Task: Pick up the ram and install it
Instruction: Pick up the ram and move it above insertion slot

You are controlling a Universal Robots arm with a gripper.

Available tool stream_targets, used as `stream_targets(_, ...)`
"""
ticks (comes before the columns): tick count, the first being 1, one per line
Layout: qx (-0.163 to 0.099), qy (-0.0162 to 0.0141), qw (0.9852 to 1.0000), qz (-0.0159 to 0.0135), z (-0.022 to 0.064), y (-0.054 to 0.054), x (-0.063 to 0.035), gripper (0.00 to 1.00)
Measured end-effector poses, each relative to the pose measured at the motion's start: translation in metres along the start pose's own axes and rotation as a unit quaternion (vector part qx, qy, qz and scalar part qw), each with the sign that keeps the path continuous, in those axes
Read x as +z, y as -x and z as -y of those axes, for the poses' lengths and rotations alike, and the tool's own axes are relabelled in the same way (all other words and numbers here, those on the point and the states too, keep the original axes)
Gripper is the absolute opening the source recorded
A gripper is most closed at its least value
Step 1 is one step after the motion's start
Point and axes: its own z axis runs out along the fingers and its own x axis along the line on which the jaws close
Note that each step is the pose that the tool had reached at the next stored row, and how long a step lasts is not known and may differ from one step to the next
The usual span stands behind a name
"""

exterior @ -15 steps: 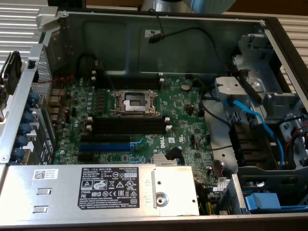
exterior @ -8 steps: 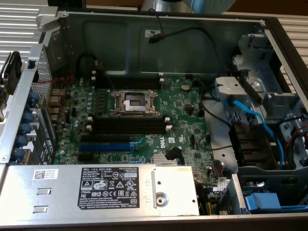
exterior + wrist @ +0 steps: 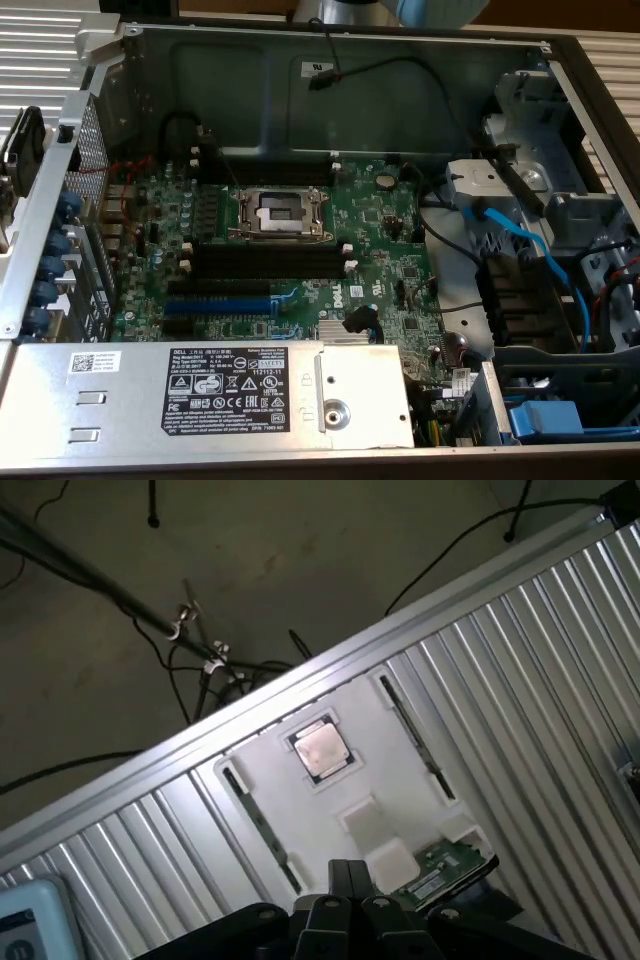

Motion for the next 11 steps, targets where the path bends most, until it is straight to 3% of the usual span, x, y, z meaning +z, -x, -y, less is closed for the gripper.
stream_targets(11,-0.069,0.0045,0.9976,0.0001,-0.0039,-0.0022,-0.0001,0.10)
